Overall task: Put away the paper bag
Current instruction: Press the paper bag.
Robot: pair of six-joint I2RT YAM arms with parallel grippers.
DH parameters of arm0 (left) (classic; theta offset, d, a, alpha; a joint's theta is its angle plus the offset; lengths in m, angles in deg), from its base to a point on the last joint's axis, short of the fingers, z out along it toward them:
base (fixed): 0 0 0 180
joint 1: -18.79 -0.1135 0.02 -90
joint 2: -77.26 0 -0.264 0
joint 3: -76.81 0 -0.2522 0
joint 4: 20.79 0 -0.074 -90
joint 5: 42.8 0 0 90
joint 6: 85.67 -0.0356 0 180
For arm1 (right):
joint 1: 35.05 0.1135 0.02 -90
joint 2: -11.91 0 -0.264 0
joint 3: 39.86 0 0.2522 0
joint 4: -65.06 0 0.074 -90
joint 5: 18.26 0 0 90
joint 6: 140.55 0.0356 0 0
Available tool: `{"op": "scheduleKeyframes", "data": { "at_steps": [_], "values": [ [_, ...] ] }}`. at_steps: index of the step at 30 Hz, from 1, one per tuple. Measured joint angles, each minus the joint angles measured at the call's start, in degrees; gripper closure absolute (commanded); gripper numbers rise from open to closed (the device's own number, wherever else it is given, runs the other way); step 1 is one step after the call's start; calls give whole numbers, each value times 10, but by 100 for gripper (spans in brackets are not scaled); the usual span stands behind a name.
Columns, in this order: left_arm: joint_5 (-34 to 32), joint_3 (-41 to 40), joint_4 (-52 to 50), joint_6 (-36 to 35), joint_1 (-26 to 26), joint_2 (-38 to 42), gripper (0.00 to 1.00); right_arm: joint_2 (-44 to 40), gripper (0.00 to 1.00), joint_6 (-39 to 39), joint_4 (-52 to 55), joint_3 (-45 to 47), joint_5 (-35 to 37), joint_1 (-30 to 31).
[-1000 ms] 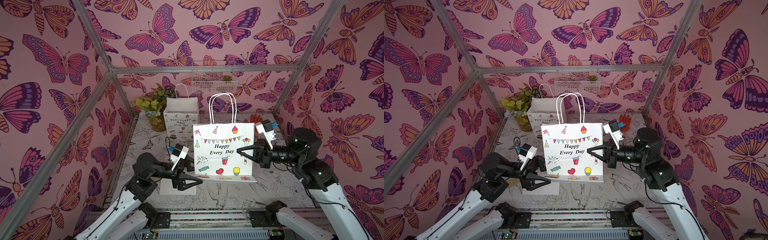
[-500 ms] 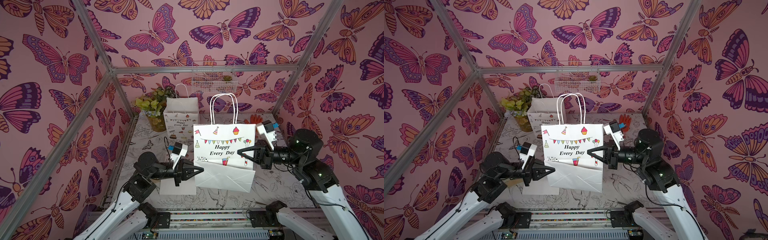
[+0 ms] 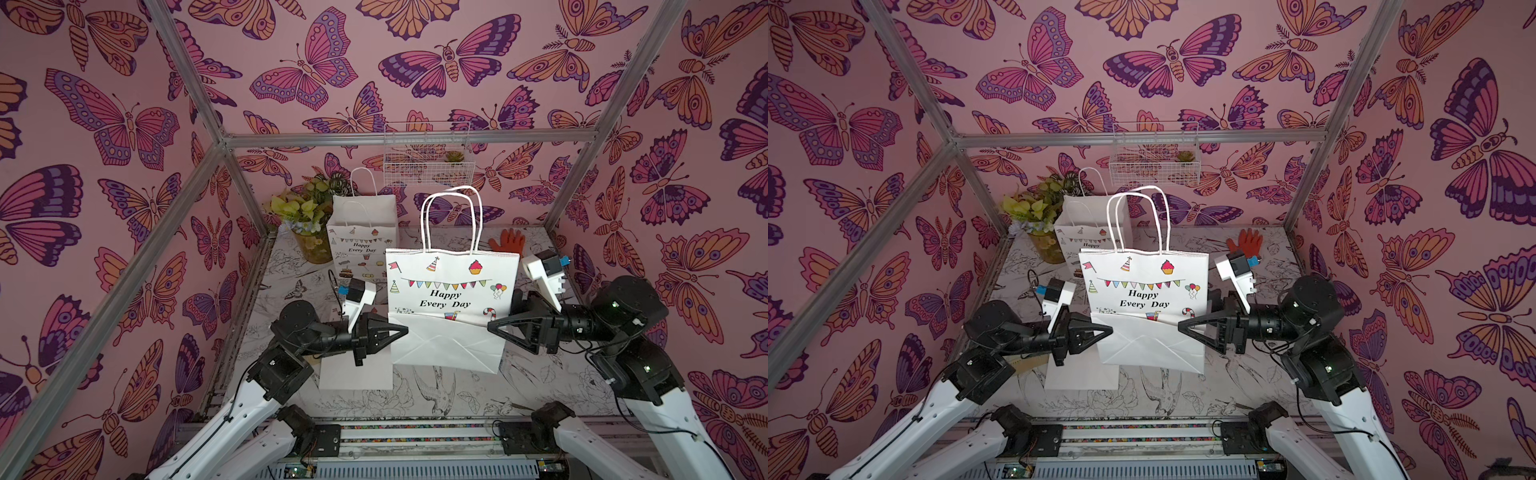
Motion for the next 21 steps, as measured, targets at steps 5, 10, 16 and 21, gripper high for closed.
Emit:
{"op": "scheduleKeyframes", "data": {
  "at_steps": [5,10,16,21],
  "values": [
    [-9,3,-1,1,0,0,100,-1,52,-5,8,13,13,12],
    [-17,12,-1,14,0,0,100,5,63,-27,40,18,31,20],
    [-23,14,-1,42,0,1,99,28,89,-59,70,18,53,21],
    [-26,14,3,74,0,3,71,52,100,-67,80,13,60,21]
  ]
}}
